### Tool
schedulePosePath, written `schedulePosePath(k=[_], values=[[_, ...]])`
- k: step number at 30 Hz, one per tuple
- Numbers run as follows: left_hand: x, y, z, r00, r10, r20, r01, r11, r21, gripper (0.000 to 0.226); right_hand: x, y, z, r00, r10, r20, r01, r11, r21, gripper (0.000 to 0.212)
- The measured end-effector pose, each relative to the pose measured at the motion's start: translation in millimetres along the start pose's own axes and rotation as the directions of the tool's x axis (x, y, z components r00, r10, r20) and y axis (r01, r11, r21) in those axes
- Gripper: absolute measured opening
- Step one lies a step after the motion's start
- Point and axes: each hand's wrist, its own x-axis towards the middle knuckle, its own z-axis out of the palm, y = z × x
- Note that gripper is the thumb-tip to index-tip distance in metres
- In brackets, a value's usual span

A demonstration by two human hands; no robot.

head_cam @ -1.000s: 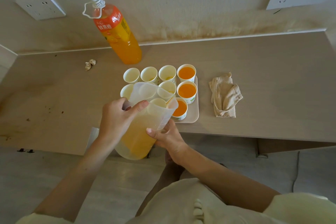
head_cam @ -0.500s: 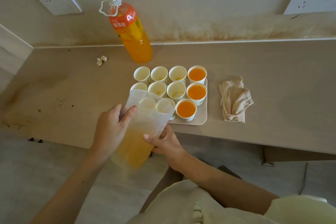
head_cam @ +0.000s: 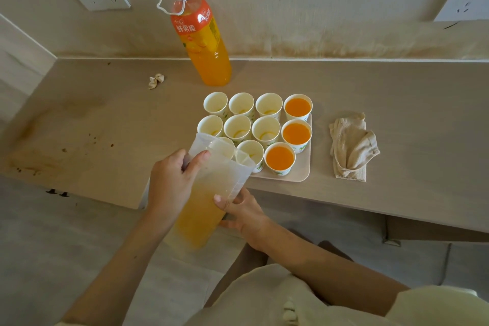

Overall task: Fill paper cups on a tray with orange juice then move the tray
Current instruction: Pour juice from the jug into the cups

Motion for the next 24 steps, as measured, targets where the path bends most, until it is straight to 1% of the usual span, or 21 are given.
schedulePosePath(k=[7, 13, 24], values=[[7, 0, 1, 1.000, -0.010, 0.026, 0.010, 1.000, -0.009, 0.054, 2, -1, 2, 1.000, 0.013, 0.004, -0.013, 1.000, 0.027, 0.103], [11, 3, 0, 0.999, -0.007, 0.042, 0.007, 1.000, -0.008, 0.054, 5, -2, 3, 1.000, 0.011, 0.008, -0.012, 0.999, 0.035, 0.112], [16, 5, -2, 0.997, 0.025, 0.068, -0.025, 1.000, 0.005, 0.053, 4, -3, 5, 1.000, 0.003, 0.023, -0.004, 0.999, 0.052, 0.112]])
